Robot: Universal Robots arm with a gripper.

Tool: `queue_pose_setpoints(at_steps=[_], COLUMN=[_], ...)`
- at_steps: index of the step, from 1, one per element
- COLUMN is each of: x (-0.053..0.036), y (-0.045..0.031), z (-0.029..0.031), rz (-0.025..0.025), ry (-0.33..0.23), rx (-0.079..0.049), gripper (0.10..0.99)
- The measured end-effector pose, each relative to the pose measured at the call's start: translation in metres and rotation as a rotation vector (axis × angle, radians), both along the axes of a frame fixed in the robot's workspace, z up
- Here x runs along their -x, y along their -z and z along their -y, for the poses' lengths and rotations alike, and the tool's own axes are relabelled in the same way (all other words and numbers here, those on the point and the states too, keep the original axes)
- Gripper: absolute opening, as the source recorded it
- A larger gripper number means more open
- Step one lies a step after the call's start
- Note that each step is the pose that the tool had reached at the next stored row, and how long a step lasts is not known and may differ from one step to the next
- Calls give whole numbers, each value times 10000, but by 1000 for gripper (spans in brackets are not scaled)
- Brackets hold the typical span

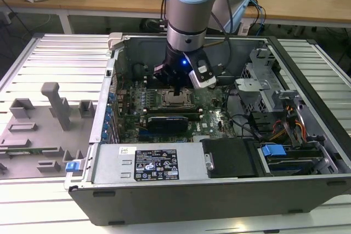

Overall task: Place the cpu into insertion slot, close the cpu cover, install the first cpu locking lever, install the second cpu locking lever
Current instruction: 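Install the second cpu locking lever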

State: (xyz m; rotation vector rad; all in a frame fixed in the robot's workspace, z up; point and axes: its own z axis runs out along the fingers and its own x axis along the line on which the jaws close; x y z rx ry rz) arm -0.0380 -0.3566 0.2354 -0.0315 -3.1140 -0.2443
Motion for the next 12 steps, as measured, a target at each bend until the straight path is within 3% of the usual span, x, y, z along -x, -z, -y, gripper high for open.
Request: queue_pose_setpoints(at_steps=[1, 12], x=[-1, 0], y=[-36, -39], z=[-2, -3], rz=[0, 1], ry=[-2, 0], rx=[46, 54], gripper=[106, 106])
